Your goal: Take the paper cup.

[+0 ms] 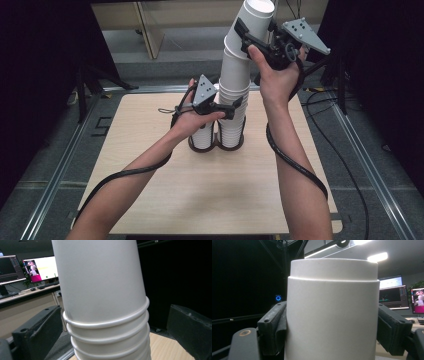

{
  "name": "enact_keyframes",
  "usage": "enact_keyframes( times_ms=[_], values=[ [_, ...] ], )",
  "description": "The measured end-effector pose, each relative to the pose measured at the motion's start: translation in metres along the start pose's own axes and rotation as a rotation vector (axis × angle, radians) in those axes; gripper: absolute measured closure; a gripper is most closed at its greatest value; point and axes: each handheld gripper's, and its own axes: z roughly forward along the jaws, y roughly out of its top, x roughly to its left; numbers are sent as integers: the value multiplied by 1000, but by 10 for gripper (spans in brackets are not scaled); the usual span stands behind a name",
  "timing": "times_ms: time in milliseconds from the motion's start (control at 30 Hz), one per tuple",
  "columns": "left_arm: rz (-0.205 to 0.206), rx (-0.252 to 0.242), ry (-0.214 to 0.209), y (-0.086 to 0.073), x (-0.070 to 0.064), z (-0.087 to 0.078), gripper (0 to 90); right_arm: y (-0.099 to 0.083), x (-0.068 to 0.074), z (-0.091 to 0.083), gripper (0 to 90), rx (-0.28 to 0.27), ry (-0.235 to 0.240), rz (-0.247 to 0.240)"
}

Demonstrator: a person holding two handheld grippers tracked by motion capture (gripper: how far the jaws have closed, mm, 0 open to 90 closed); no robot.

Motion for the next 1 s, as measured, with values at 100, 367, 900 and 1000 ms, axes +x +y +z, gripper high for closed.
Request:
enact_keyframes(
  times_ms=[100, 367, 900, 1000],
  values=[
    [24, 11, 2, 3, 1, -3, 0, 0, -1, -4, 212, -9, -3, -3],
    [40, -8, 11, 10, 2, -10, 0, 4, -2, -15, 212, -24, -11, 5],
    [12, -75, -7, 9, -4, -58, 0, 4, -6, -53, 212, -21, -32, -5],
    [7, -79, -12, 8, -5, -68, 0, 2, -5, -60, 212, -33, -30, -6]
  ],
)
